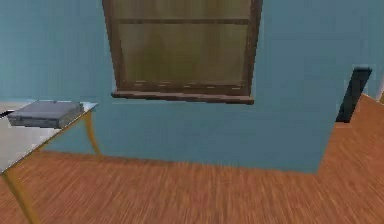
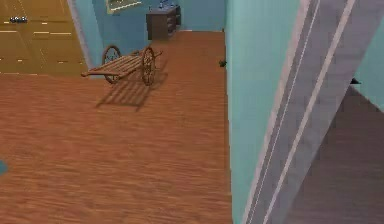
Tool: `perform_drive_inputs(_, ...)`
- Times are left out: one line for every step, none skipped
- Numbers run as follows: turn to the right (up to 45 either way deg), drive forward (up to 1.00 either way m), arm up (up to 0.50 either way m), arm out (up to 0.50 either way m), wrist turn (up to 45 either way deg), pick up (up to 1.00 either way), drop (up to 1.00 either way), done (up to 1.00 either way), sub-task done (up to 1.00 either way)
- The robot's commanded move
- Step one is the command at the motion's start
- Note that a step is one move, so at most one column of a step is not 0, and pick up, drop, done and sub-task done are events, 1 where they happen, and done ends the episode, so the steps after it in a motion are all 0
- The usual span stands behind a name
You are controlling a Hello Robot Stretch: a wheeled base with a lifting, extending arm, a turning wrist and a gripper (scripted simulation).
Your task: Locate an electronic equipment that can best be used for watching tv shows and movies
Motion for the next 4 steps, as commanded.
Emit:
perform_drive_inputs(45.0,0.0,0.0,0.0,0.0,0.0,0.0,0.0,0.0)
perform_drive_inputs(6.0,0.0,0.0,0.0,0.0,0.0,0.0,0.0,0.0)
perform_drive_inputs(0.0,0.4,0.0,0.0,0.0,0.0,0.0,0.0,0.0)
perform_drive_inputs(42.0,0.0,0.0,0.0,0.0,0.0,0.0,0.0,0.0)
